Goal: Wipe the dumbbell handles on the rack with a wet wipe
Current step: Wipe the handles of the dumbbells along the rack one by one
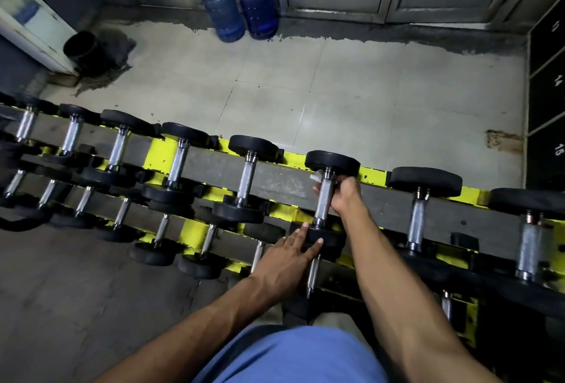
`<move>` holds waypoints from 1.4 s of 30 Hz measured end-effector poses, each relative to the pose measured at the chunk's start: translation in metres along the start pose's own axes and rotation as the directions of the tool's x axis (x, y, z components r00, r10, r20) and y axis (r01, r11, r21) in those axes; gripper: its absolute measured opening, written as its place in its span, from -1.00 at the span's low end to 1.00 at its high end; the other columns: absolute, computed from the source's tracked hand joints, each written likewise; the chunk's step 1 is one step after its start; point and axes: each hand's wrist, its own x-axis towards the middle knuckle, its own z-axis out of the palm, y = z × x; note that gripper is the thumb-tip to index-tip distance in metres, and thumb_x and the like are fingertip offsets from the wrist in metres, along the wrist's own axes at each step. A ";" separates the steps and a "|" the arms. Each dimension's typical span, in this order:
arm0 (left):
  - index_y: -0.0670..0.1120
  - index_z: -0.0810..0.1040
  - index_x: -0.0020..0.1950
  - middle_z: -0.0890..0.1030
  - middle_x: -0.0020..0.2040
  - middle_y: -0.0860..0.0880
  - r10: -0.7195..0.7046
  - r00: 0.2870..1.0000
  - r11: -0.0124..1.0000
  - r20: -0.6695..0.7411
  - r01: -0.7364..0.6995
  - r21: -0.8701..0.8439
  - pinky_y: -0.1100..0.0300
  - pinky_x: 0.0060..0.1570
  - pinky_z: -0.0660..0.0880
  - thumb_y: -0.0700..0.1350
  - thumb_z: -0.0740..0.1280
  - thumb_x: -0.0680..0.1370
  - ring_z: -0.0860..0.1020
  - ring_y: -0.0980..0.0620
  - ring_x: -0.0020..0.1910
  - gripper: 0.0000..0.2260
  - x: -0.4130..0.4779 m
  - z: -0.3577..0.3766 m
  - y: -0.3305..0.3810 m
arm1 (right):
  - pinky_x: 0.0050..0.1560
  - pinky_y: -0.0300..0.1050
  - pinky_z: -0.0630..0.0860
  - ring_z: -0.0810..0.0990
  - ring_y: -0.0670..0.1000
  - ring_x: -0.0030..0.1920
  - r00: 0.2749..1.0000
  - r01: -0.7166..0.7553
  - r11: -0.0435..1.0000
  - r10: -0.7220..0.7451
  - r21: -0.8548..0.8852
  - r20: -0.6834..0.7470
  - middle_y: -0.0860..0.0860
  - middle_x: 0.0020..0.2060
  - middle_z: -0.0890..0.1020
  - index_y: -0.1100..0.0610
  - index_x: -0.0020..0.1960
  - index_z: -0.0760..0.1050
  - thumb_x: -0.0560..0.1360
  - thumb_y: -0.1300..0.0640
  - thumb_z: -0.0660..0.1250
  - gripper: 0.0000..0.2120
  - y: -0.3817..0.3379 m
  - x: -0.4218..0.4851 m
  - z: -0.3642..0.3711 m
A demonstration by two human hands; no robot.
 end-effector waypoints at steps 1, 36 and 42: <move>0.04 -0.10 0.73 -0.22 0.69 -0.28 0.003 1.000 1.000 0.002 -0.003 0.006 -0.07 0.59 0.16 -0.25 0.27 0.66 0.05 -0.24 0.68 -0.23 -0.001 0.000 -0.001 | -0.10 0.07 0.50 0.70 0.10 -0.34 1.000 0.015 1.000 -0.015 -0.025 -0.011 0.13 -0.24 0.72 0.23 -0.03 0.57 0.64 0.22 -0.03 -0.61 0.004 -0.002 0.002; 0.02 -0.11 0.73 -0.26 0.68 -0.28 -0.029 0.998 0.999 -0.054 0.028 -0.020 -0.08 0.59 0.18 -0.33 0.20 0.62 -0.04 -0.22 0.70 -0.23 -0.005 0.011 0.006 | -0.09 -0.07 0.52 0.61 0.05 -0.02 0.824 0.412 -0.866 0.221 -0.284 0.522 -0.02 0.07 0.62 0.04 0.14 0.57 0.60 0.15 0.21 -0.80 -0.007 -0.057 0.008; 0.01 -0.08 0.73 -0.25 0.68 -0.28 -0.055 0.995 0.997 -0.079 0.050 -0.057 -0.10 0.60 0.18 -0.29 0.17 0.64 -0.04 -0.22 0.70 -0.27 -0.007 0.013 0.008 | -0.36 -0.17 0.47 0.53 -0.03 -0.34 0.945 0.322 -0.891 0.280 -0.320 0.170 0.03 -0.15 0.59 0.16 0.02 0.57 0.62 0.17 0.21 -0.84 0.015 -0.062 0.053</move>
